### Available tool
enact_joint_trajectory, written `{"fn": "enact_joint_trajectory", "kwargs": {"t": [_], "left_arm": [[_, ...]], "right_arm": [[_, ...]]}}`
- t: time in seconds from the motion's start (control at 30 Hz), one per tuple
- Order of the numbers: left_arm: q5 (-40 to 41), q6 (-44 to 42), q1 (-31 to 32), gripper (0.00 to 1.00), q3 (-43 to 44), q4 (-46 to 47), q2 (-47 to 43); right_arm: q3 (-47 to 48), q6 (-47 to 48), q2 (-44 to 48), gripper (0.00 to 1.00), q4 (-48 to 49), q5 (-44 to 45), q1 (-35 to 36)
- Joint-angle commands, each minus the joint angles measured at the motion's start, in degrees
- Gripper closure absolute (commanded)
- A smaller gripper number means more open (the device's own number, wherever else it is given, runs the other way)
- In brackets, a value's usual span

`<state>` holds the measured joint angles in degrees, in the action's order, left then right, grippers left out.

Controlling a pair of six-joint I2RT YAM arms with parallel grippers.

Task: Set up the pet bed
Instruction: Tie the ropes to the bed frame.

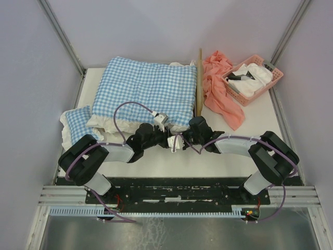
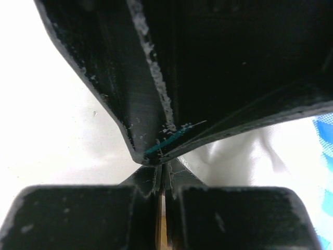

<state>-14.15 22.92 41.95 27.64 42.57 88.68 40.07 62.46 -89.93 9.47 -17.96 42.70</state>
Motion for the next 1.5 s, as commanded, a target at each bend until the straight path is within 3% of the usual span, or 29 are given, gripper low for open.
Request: {"fn": "enact_joint_trajectory", "kwargs": {"t": [0.0, 0.5, 0.57, 0.63, 0.67, 0.73, 0.8, 0.93, 1.1, 1.3, 1.47], "left_arm": [[-2.16, -2.45, 0.06, 0.58, 2.09, -0.25, 0.44], [-2.16, -2.87, -0.55, 0.61, 4.16, -1.15, 1.48], [-2.3, -2.72, -0.75, 0.72, 4.43, -1.17, 1.46], [-2.23, -2.39, -0.96, 0.91, 4.76, -1.21, 1.42], [-2.2, -2.09, -1.15, 0.96, 4.73, -0.92, 1.36], [-2.24, -1.24, -1.34, 0.97, 4.66, -0.16, 1.07], [-3.01, -0.22, -1.44, 0.97, 4.85, 0.33, 0.91], [-3.04, 0.99, -1.48, 0.97, 5.06, 0.32, 0.81], [-2.49, 2.63, -1.7, 0.97, 4.87, -0.1, 0.48], [-3.2, 4.89, -2.17, 0.97, 4.67, -0.51, -0.84], [-3.29, 5.93, -2.78, 0.97, 5.89, -4.12, -2.2]], "right_arm": [[2.72, 0.13, 0.9, 0.98, 2.41, -2.15, 0.04], [3.52, 1.92, 1.93, 0.98, -1.01, -3.62, -0.16], [3.6, 2.57, 1.57, 0.98, -1.74, -3.63, -0.15], [3.85, 3.11, 1.49, 0.98, -2.7, -4.13, -0.11], [3.78, 3.24, 1.63, 0.97, -2.89, -4.45, -0.13], [3.47, 3.55, 2.36, 0.89, -2.85, -4.37, -0.16], [3.17, 4.03, 3.64, 0.69, -3.72, -3.28, -0.13], [1.91, 6.09, 8.21, 0.61, -6.61, -0.99, 0.19], [-2.8, 15.59, 12.97, 0.57, -7.06, 8.81, 4.91], [-5.94, 22.74, 11.65, 0.58, -5.44, 21.15, 10.54], [-9.7, 30.0, 7.12, 0.58, 6.63, 29.03, 13.66]]}}
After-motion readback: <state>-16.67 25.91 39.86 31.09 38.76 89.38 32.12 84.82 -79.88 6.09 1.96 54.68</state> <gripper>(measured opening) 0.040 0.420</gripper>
